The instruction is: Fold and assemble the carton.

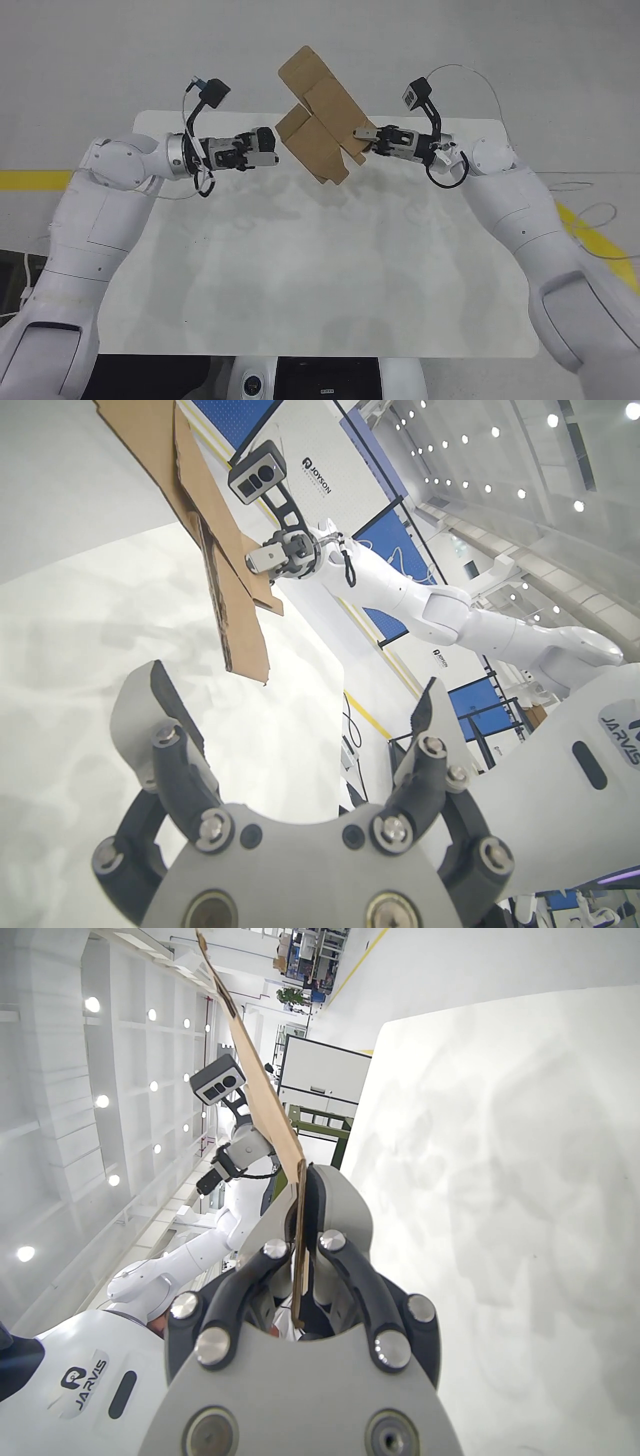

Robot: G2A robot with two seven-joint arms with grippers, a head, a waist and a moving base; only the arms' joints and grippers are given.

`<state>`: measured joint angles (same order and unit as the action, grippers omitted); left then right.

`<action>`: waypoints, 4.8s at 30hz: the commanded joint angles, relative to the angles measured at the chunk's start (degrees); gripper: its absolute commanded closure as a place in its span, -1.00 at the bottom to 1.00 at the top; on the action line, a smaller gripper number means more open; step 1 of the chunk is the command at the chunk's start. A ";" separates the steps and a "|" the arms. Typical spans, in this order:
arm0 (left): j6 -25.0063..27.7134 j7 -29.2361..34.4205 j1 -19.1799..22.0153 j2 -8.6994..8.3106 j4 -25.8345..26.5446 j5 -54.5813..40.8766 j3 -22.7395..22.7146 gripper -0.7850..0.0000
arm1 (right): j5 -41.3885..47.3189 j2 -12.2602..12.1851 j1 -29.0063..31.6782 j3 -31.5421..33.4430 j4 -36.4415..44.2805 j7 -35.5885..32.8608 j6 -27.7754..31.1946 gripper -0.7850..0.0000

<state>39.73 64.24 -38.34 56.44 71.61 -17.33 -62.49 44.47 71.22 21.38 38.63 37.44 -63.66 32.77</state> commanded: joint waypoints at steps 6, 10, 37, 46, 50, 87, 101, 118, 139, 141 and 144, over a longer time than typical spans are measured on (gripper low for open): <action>-0.53 -4.89 -1.26 0.45 1.84 5.14 1.73 -1.00 | -0.28 0.94 -0.11 0.88 -0.88 -0.96 0.35 1.00; -2.36 -7.00 -1.38 0.71 2.64 6.49 2.41 -1.00 | -0.40 1.49 0.05 1.28 -0.98 -1.42 0.52 1.00; -11.38 -11.72 -1.65 1.58 2.76 6.23 2.21 1.00 | -2.59 3.09 0.57 5.41 -3.20 -5.52 0.39 1.00; -12.60 -8.38 -0.69 1.64 0.93 2.08 1.21 1.00 | -3.20 2.86 0.49 7.86 -3.82 -5.67 2.19 -1.00; -13.62 -5.20 0.68 1.56 -1.30 0.78 0.69 1.00 | -5.07 1.69 0.83 9.65 -1.88 -5.05 2.82 -1.00; -17.86 18.18 4.33 -0.73 1.21 -7.62 11.34 1.00 | -10.75 -8.19 4.09 1.01 19.76 -4.78 3.11 -0.17; -16.74 17.06 5.16 -1.90 1.93 -10.76 13.87 1.00 | -5.75 -9.43 2.85 -4.54 20.70 -3.29 4.60 0.66; -14.52 14.84 5.98 -3.11 0.12 -17.48 12.99 -1.00 | -1.32 -11.17 1.92 -7.60 20.79 -2.24 5.65 1.00; -10.81 4.47 2.46 -3.10 -1.49 -16.69 8.08 -1.00 | 7.66 -4.75 0.74 -5.95 6.56 2.71 4.49 1.00; -11.04 3.80 1.84 -3.00 -0.52 -15.59 8.32 -1.00 | 6.94 -3.87 0.60 -6.19 5.86 4.07 4.50 1.00; -11.31 2.78 1.12 -2.88 0.62 -13.59 8.56 -1.00 | 6.38 -2.80 0.36 -6.15 4.62 5.08 4.53 1.00</action>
<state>28.51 67.44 -36.98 53.52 71.87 -31.72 -53.98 51.00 68.10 21.82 32.43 42.55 -58.82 37.34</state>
